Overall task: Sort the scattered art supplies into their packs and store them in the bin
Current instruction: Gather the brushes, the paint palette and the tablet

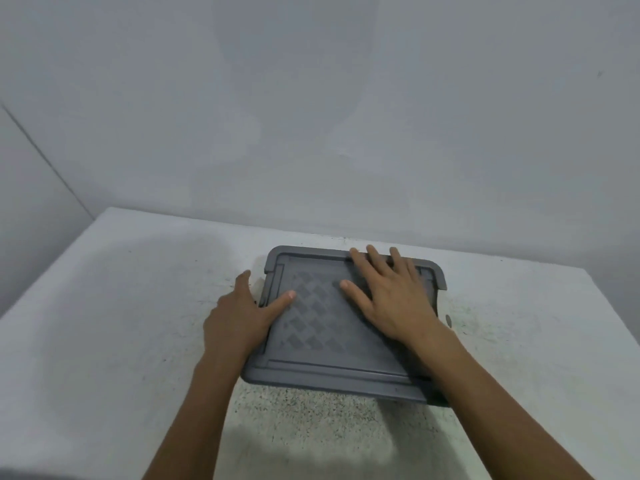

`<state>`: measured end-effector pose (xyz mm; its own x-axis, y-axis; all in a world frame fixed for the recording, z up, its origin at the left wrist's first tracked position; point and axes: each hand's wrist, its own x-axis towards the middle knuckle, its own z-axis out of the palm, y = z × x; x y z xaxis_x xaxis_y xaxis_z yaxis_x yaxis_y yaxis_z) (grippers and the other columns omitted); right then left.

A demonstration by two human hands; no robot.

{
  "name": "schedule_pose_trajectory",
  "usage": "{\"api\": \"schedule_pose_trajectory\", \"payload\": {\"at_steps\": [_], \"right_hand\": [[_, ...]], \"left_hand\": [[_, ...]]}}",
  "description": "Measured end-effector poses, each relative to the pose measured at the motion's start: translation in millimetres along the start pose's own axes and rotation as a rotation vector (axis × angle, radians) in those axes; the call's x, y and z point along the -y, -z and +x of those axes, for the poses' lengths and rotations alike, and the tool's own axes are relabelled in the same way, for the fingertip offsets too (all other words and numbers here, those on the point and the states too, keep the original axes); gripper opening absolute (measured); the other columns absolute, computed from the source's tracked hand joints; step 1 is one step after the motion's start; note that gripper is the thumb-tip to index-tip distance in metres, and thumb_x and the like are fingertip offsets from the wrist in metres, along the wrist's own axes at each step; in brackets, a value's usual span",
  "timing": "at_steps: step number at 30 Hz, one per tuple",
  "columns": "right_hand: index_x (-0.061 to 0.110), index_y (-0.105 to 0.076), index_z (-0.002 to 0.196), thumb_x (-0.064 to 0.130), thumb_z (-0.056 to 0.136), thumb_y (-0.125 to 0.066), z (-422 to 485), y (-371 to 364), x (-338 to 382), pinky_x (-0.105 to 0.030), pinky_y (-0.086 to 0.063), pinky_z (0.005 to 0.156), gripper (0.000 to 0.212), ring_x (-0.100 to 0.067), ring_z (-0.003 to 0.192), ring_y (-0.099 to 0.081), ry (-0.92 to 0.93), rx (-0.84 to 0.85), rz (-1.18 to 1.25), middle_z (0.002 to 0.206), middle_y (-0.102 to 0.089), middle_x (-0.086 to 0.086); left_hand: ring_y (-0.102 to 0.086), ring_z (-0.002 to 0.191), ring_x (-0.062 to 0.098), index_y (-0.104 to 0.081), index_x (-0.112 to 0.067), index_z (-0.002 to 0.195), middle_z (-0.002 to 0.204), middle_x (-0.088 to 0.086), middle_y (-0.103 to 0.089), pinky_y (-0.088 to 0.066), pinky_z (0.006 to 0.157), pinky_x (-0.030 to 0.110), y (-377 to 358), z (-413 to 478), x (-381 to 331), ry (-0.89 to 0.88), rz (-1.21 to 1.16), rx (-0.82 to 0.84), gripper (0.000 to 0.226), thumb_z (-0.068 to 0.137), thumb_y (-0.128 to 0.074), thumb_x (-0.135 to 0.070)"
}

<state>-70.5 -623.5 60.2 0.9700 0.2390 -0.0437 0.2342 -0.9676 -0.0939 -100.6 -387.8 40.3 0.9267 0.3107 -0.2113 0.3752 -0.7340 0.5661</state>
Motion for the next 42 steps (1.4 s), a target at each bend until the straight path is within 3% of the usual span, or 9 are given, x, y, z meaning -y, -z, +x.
{"api": "schedule_pose_trajectory", "payload": {"at_steps": [4,7,11,16,20,31,35,39,42], "right_hand": [[0.041,-0.001,0.155,0.078,0.085,0.0,4.3,-19.7,17.5,-0.056,0.006,0.12,0.079,-0.036,0.15,0.007,0.012,-0.021,0.008,0.165,0.001,-0.001],[0.043,0.0,0.154,0.078,0.084,0.001,4.1,-25.7,15.4,-0.055,0.005,0.12,0.079,-0.034,0.15,0.008,0.003,-0.05,0.021,0.165,0.002,0.001],[0.045,0.005,0.153,0.079,0.084,-0.001,4.8,-27.5,15.3,-0.054,0.007,0.12,0.077,-0.032,0.15,0.011,-0.002,-0.066,0.03,0.165,0.005,0.003],[0.046,0.006,0.153,0.079,0.085,-0.004,5.2,-28.0,14.2,-0.054,0.007,0.12,0.076,-0.031,0.15,0.012,-0.003,-0.069,0.024,0.165,0.006,0.003],[0.045,0.004,0.153,0.078,0.087,-0.007,5.1,-28.7,14.4,-0.053,0.006,0.12,0.075,-0.031,0.15,0.009,-0.002,-0.085,0.025,0.165,0.003,0.003],[0.045,-0.001,0.154,0.077,0.088,-0.01,5.3,-29.5,14.4,-0.052,0.006,0.12,0.074,-0.031,0.151,0.006,-0.004,-0.112,0.038,0.165,-0.001,0.003],[0.045,-0.002,0.154,0.077,0.089,-0.011,6.2,-29.5,14.0,-0.053,0.005,0.12,0.073,-0.032,0.151,0.006,0.001,-0.118,0.038,0.165,-0.001,0.003],[0.042,-0.011,0.155,0.076,0.089,-0.014,5.2,-29.1,13.6,-0.054,0.003,0.121,0.074,-0.033,0.15,0.004,0.014,-0.134,0.068,0.165,-0.006,-0.001],[0.037,-0.024,0.153,0.075,0.087,-0.016,2.6,-24.3,11.7,-0.052,0.002,0.121,0.077,-0.032,0.15,0.004,0.011,-0.148,0.116,0.164,-0.01,-0.008]], "left_hand": [[-0.068,0.096,0.025,-0.065,-0.021,0.117,0.11,0.003,-0.07,-0.056,0.086,0.045,-0.9,-1.1,1.8,-0.014,-0.27,0.03,0.069,0.072,-0.069,-0.072],[-0.072,0.082,0.025,-0.073,-0.011,0.095,0.091,0.005,-0.075,-0.059,0.079,0.05,-1.2,0.7,8.0,0.053,-0.588,0.094,0.042,0.088,-0.066,-0.051],[-0.066,0.095,0.027,-0.073,-0.007,0.111,0.108,0.013,-0.07,-0.053,0.083,0.043,7.7,7.2,26.5,0.254,-0.977,0.333,0.056,0.101,-0.038,-0.05],[-0.055,0.121,0.043,-0.065,-0.003,0.126,0.131,0.025,-0.059,-0.044,0.102,0.059,12.5,12.9,46.2,0.267,-1.2,0.516,0.042,0.098,-0.049,-0.03],[-0.062,0.114,0.039,-0.064,-0.004,0.129,0.13,0.023,-0.061,-0.056,0.088,0.05,6.5,7.0,46.2,0.311,-1.382,0.613,0.043,0.098,-0.047,-0.029],[-0.066,0.09,0.032,-0.06,-0.005,0.12,0.108,0.02,-0.068,-0.054,0.089,0.052,21.6,16.6,17.5,0.172,-0.926,0.544,0.055,0.071,-0.083,-0.017],[-0.066,0.079,0.022,-0.059,-0.008,0.114,0.099,0.012,-0.069,-0.056,0.069,0.037,23.8,14.1,12.8,0.135,-0.83,0.476,0.035,0.084,-0.075,-0.015],[-0.065,0.099,0.019,-0.058,-0.015,0.125,0.116,0.004,-0.063,-0.055,0.082,0.037,14.9,-2.2,8.5,-0.04,-0.527,0.215,0.033,0.095,-0.063,-0.028],[-0.037,0.137,0.024,-0.026,-0.018,0.153,0.152,0.005,-0.032,-0.036,0.11,0.041,2.9,-21.3,3.7,-0.237,-0.104,0.096,0.058,0.102,-0.041,-0.041]]}}
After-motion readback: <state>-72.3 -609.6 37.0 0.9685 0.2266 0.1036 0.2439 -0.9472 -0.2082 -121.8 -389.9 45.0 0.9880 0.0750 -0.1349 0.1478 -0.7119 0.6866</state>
